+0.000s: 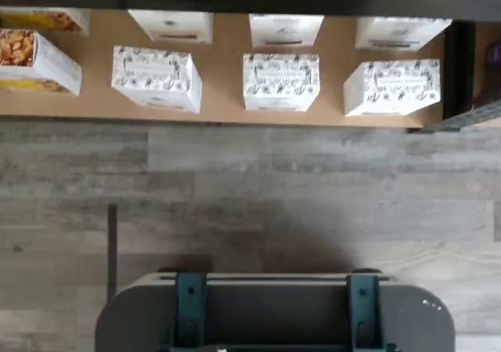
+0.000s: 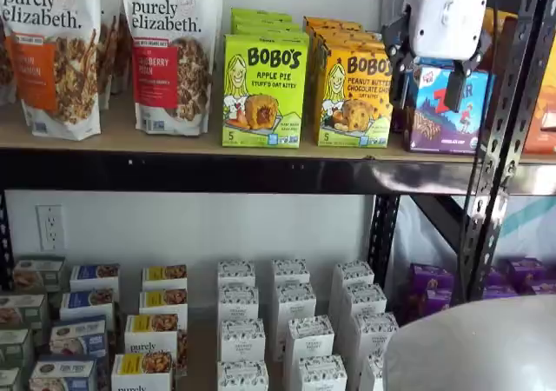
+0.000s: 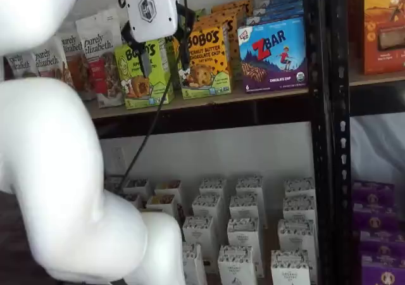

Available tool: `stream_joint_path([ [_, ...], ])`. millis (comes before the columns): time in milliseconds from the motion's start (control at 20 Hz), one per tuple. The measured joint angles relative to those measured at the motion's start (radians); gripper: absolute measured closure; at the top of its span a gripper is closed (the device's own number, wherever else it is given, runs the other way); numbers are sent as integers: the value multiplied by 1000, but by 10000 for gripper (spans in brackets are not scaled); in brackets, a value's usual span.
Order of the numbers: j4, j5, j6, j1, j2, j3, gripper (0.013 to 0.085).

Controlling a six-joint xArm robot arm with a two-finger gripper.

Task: Pick up the orange box on the top shelf, the fifth box from the left

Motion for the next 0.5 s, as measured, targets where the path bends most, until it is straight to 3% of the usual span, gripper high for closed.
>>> stream_joint_path([
  [500, -23, -198, -11, -10, 46, 23, 130],
])
